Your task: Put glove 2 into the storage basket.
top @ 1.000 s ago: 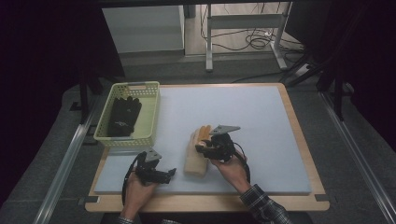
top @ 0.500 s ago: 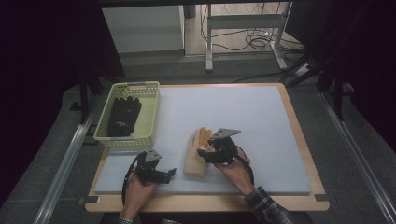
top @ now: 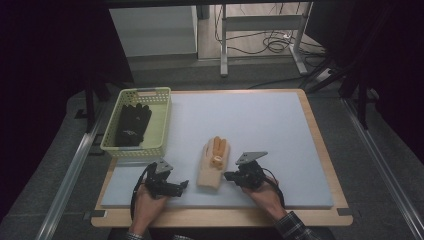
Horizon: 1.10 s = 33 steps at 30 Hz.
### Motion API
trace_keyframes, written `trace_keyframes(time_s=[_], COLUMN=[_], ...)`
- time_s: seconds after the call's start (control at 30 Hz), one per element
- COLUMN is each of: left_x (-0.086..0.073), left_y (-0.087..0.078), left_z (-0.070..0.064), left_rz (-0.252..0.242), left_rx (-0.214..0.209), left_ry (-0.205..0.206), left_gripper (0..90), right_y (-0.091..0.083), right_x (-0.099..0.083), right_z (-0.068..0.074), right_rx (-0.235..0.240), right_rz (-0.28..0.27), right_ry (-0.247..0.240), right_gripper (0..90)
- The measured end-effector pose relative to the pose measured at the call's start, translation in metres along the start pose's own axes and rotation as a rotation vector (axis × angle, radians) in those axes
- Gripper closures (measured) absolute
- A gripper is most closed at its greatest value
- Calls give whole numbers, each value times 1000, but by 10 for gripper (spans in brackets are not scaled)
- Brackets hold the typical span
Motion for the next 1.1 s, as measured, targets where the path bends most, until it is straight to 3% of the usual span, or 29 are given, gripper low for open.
trace_keyframes(time_s=[0.3,0.63,0.9,1.1], left_x=[0,-6,-12,2], left_y=[0,-7,-19,-31], left_z=[0,3,6,-5], left_rz=[2,37,37,-1], left_rx=[-11,-31,-46,-89], left_ry=[7,54,34,8], left_gripper=[27,22,19,0], right_y=[32,38,21,1], right_x=[14,21,12,0], right_z=[19,24,8,-15], right_rx=[24,21,-31,-101], right_rz=[6,6,-5,-13], right_ry=[-47,-74,-72,-43], right_gripper=[878,831,770,680])
Point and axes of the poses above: each handheld gripper's, and its own axes: y roughly forward along the jaws, x roughly out of its top, z roughly to its left, the point moved 7 cm from there along y, roughly forward along the jaws, and after that the axes turned 8 degrees about z, right-handed, at the moved point
